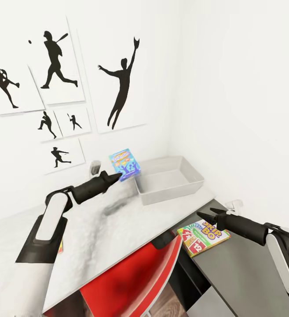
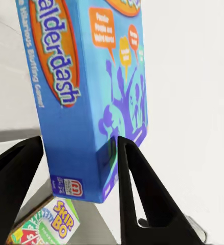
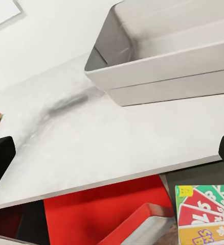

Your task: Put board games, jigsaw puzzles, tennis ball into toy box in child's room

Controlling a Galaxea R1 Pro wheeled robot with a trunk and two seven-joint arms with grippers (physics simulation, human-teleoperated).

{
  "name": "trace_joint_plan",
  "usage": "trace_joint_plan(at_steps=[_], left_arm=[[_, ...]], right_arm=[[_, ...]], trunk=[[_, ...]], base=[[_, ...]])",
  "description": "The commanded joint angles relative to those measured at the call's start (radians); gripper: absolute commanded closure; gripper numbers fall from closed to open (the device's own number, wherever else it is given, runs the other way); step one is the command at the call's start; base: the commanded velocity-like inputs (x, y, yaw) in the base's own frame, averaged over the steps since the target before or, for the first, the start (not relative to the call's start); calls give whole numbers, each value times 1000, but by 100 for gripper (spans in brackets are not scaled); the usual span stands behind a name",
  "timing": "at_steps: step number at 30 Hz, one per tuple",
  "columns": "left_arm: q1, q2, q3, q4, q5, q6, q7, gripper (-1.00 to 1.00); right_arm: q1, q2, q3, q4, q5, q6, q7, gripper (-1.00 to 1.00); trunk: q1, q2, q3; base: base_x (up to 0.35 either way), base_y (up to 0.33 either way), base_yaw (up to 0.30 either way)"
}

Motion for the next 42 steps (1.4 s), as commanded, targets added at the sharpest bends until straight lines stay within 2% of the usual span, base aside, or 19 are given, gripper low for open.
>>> trace_joint_plan(at_steps=[1,4,7,8,11,15,16,17,20,22,26,31,42], left_arm=[[-39,-2,-1,43,15,5,23,100],[-158,-12,-11,174,58,12,90,100],[-255,-29,-38,274,80,15,143,100],[-255,-29,-38,274,80,15,143,100],[-319,-41,-58,340,100,17,196,100],[-340,-45,-65,365,104,17,219,100],[-407,-54,-75,512,102,9,235,100],[-407,-54,-75,512,102,9,235,100],[-446,-58,-78,589,102,4,231,100],[-451,-58,-78,598,102,3,231,100],[-465,-35,-84,575,119,20,210,100],[-465,-9,-84,574,119,20,210,100],[-465,-9,-84,574,119,20,210,100]], right_arm=[[-1,-1,-1,0,-3,6,2,-100],[-2,-2,-6,0,-4,7,2,-100],[-2,-2,-14,0,-4,8,2,-100],[-2,-2,-14,0,-4,8,2,-100],[-3,0,-19,0,-4,9,2,-100],[-4,2,-21,0,-5,9,2,-100],[-4,4,-23,0,-5,9,2,-100],[-4,4,-23,0,-5,9,2,-100],[-3,5,-22,0,-3,6,-1,-100],[-3,5,-22,0,-3,3,-2,-100],[-11,28,-14,22,-3,4,-5,-100],[-11,28,-14,24,-3,4,-5,-100],[-11,28,-14,24,-3,4,-5,-100]], trunk=[[0,-2,-2],[0,-2,-2],[0,-2,-2],[0,-2,-2],[0,-2,-2],[0,-2,-1],[0,-2,-1],[0,-2,-1],[0,-2,-1],[0,-2,-1],[0,-2,-1],[0,-2,-1],[0,-2,-1]], base=[[0,0,0],[0,0,0],[0,0,-4],[0,0,-11],[0,0,-94],[0,0,-182],[0,0,-254],[0,0,-254],[0,0,-152],[0,0,-82],[0,0,0],[0,0,0],[0,0,0]])
